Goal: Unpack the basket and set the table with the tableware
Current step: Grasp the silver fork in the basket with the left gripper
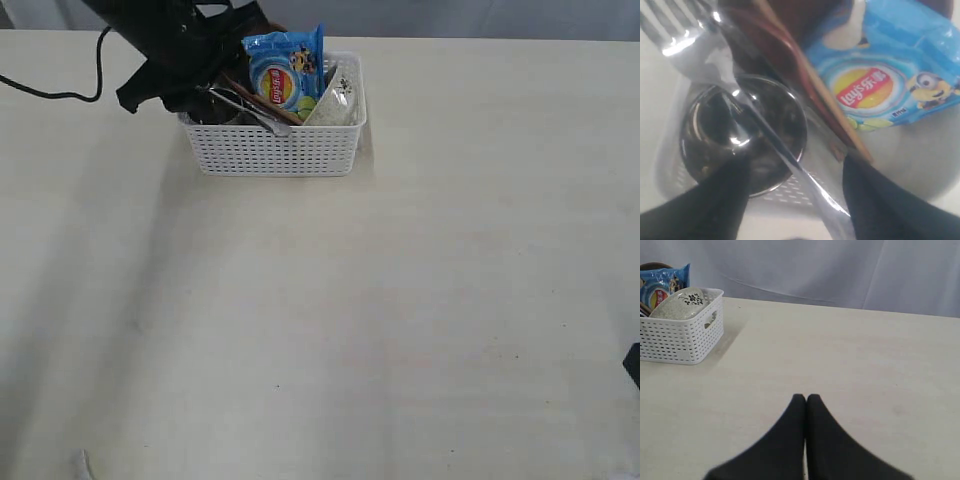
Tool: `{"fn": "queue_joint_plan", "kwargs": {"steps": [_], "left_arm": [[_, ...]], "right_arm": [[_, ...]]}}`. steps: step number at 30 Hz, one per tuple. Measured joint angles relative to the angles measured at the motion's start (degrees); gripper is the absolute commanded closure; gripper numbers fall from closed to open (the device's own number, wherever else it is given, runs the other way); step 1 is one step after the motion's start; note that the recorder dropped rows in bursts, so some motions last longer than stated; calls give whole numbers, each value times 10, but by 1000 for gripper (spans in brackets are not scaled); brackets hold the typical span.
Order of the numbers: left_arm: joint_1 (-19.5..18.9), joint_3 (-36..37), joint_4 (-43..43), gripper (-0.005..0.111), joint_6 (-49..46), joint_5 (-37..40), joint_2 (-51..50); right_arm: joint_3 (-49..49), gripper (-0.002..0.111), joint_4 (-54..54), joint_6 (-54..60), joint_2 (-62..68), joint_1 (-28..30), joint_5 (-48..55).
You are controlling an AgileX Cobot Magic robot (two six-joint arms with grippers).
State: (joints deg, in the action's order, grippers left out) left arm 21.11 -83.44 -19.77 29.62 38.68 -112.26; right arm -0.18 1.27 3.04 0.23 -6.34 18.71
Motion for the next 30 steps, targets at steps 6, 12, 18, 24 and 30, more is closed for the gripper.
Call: {"fn": "queue_joint_plan", "kwargs": {"steps": [6, 12, 18, 24, 30], "left_arm": [[0, 0, 0, 54, 4, -29, -26], [0, 0, 0, 71, 4, -59, -27], [0, 0, -3, 107, 6, -77, -27], [0, 0, -6, 107, 6, -95, -26], [0, 0, -6, 107, -7, -90, -27]], "right_arm": [[0, 109, 0, 0, 0, 0, 0], [0, 109, 0, 0, 0, 0, 0], [0, 109, 0, 0, 0, 0, 0], [0, 109, 0, 0, 0, 0, 0], [0, 109, 0, 0, 0, 0, 0]]}}
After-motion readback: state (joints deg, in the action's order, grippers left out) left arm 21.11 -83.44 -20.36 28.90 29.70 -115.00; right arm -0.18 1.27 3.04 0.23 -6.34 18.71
